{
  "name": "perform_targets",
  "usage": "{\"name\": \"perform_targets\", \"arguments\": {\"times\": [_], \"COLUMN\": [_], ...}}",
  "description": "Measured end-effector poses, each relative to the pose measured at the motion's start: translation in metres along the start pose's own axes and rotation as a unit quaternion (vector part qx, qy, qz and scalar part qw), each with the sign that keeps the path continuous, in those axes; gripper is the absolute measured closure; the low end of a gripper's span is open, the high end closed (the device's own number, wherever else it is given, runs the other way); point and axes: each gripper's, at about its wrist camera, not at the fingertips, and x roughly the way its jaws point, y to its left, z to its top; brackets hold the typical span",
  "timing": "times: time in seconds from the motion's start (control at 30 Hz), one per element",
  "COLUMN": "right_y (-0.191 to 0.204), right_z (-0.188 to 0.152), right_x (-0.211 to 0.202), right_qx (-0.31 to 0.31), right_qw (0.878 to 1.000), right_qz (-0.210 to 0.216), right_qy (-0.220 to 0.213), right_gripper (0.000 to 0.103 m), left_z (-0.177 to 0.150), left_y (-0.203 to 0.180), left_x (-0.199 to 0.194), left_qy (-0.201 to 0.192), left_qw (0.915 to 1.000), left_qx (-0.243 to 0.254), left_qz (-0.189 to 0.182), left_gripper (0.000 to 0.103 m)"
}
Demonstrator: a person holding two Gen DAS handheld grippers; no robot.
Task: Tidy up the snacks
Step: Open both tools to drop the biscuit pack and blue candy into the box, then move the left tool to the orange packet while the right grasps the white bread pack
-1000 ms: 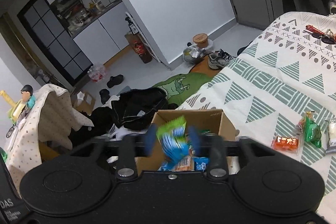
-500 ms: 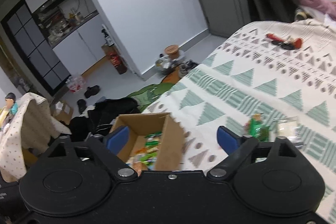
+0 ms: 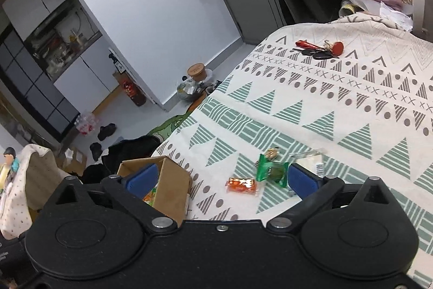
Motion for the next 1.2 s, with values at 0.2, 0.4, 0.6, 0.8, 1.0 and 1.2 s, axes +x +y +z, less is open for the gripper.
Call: {"name": "perform_targets", "arguments": {"times": [0.2,0.4,0.6,0.8,1.0,1.2], "right_y": [-0.027,-0.048,-0.071,-0.085,-0.109,-0.127], "right_z": [0.004,0.002,0.001,-0.001,-0.008,-0.007], "right_x": [0.001,0.010,0.012,0.016,0.035,0.045], "right_qx": [0.019,0.033,0.079,0.100,0.122,0.156], "right_qw": [1.000,0.999,0.995,0.992,0.987,0.980], "right_qz": [-0.006,-0.030,-0.045,-0.068,-0.093,-0.114], "right_qy": [0.006,0.022,0.027,0.023,0.045,0.036], "right_gripper": [0.000,0.000,0.000,0.000,0.004,0.016], "left_z": [-0.006,-0.014,-0.024,-0.034,-0.042,-0.047], "left_y": [-0.025,-0.050,-0.071,-0.095,-0.114,-0.119], "left_x": [0.004,0.018,0.035,0.063,0.089,0.113], "left_qy": [0.005,0.026,0.034,0.049,0.060,0.068], "left_qw": [0.9998,0.9994,0.9990,0.9983,0.9975,0.9973], "left_qx": [0.019,0.022,0.027,0.030,0.033,0.021], "left_qz": [-0.004,-0.007,-0.005,-0.013,-0.018,-0.017], "left_gripper": [0.001,0.001,0.001,0.001,0.003,0.005]}}
